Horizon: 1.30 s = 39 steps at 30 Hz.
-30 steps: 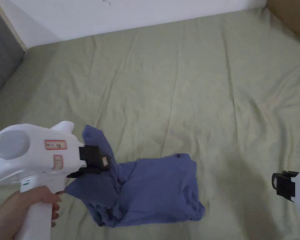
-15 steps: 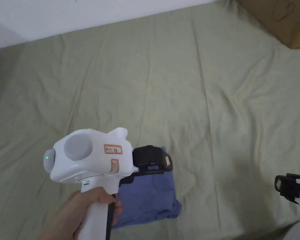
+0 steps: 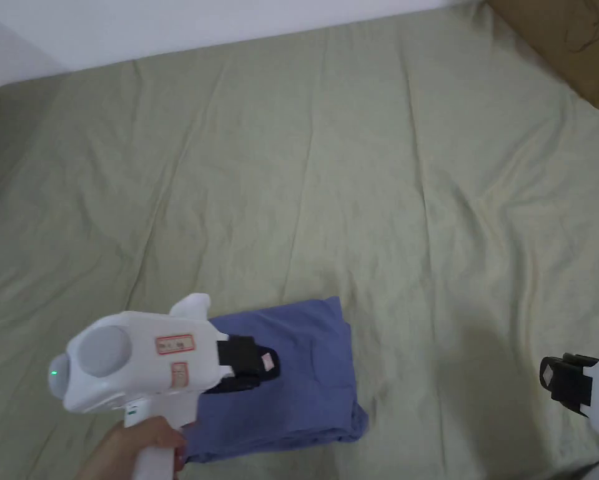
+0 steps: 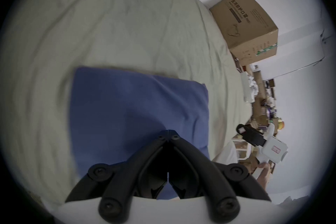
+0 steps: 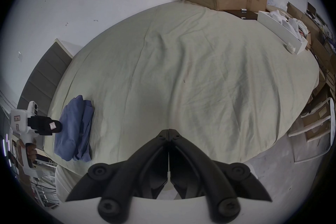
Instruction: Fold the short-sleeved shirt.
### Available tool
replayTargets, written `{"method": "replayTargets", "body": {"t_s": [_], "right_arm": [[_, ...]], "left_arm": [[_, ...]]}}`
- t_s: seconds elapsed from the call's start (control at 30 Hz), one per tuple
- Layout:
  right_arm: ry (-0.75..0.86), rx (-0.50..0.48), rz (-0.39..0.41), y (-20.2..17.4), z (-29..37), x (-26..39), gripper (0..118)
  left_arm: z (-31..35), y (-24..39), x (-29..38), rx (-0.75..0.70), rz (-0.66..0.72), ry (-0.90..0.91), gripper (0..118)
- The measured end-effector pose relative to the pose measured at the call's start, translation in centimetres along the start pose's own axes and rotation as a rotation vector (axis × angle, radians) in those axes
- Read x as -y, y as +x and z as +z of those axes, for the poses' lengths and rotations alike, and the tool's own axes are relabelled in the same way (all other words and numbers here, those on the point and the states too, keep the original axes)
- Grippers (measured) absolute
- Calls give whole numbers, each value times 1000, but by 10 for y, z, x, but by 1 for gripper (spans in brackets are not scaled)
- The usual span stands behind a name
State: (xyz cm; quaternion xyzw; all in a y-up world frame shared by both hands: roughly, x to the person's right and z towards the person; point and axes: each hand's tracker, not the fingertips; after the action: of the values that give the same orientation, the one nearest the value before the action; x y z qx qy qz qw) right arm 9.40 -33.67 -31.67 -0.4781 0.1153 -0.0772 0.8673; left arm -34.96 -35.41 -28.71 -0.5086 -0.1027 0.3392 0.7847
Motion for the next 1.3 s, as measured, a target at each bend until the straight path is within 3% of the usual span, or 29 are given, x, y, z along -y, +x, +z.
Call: {"method": "replayTargets", "body": {"t_s": [0.3,0.47,0.6,0.83,1.07,1.23,1.3], "right_arm": [[-24,-3,7,5,-6,1,0],[-28,-2,13,11,-8,-3,0],[-9,-39,51,-2,3,-10,0],[22,-185,225,-77,7,-36,0],[-78,-414,401,-185,-33,-36,0],[-220,-413,500,-228,-85,-14,0],[-277,-375,498,-230,-104,-6,0]], "left_arm": [[-80,49,4,23,-83,-124,0],[-90,66,15,49,-135,-157,0],[-51,56,17,126,-113,-78,0],[69,-13,38,62,-18,166,0],[117,-103,82,71,187,265,0],[121,-133,88,113,241,286,0],[118,-137,83,131,234,279,0]]}}
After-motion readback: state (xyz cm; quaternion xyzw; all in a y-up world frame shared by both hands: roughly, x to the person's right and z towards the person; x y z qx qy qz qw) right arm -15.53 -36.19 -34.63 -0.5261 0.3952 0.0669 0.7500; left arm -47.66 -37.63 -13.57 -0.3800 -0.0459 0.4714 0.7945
